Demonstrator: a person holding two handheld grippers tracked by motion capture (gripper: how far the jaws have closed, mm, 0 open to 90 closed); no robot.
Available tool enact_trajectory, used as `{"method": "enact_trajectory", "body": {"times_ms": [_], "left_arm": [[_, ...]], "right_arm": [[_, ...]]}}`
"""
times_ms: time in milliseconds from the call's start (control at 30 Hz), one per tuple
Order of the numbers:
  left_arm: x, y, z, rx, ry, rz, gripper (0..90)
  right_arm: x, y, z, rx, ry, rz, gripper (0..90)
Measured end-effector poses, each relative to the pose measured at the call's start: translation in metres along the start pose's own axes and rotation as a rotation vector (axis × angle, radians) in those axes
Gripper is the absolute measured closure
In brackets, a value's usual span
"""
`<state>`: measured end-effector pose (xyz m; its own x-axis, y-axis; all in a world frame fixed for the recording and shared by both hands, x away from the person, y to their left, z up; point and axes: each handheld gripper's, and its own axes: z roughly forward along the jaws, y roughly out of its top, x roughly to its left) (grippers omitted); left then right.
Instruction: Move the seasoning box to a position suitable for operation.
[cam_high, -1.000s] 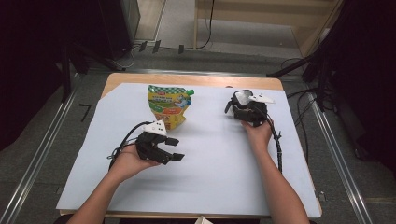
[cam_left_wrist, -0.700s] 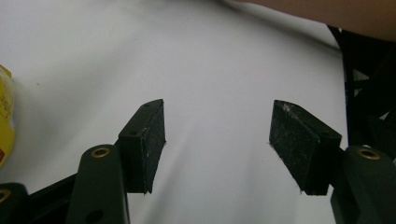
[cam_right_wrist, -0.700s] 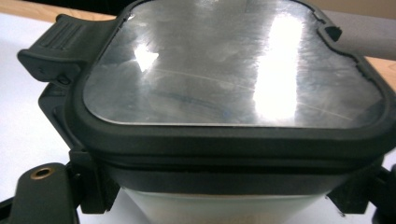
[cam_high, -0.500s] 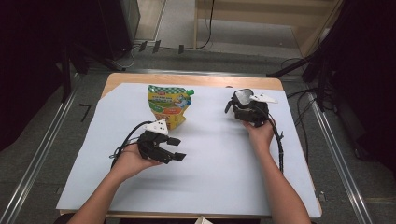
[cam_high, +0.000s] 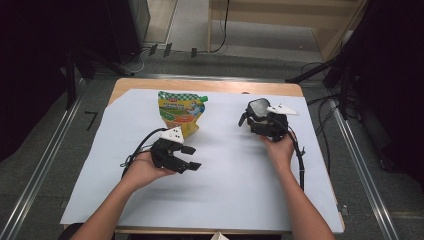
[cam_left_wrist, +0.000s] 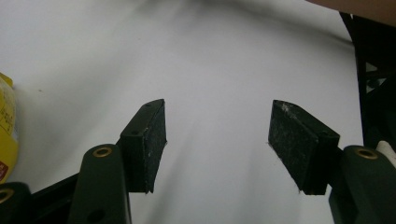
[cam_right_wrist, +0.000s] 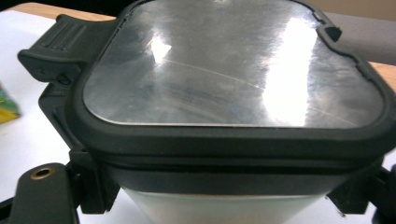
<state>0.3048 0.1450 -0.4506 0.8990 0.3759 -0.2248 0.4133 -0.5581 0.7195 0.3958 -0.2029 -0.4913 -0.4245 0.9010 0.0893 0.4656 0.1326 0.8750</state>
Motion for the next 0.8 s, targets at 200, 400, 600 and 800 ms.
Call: {"method": "enact_trajectory", "body": {"times_ms": [200,400,600,800], "left_arm": [[0.006,0.003,0.001,0.003,0.001,-0.006,41.2],[0.009,0.006,0.003,0.006,-0.003,-0.011,42.7],[0.008,0.009,0.008,0.025,-0.001,0.007,43.4],[0.009,0.009,0.009,0.035,0.004,0.019,43.5]], "right_arm": [[0.012,-0.004,-0.014,0.012,0.041,-0.005,15.6],[0.023,-0.014,-0.030,0.038,0.067,-0.020,15.6],[0.033,-0.020,-0.042,0.040,0.086,-0.025,15.6],[0.045,-0.023,-0.052,0.034,0.112,-0.023,15.6]]}}
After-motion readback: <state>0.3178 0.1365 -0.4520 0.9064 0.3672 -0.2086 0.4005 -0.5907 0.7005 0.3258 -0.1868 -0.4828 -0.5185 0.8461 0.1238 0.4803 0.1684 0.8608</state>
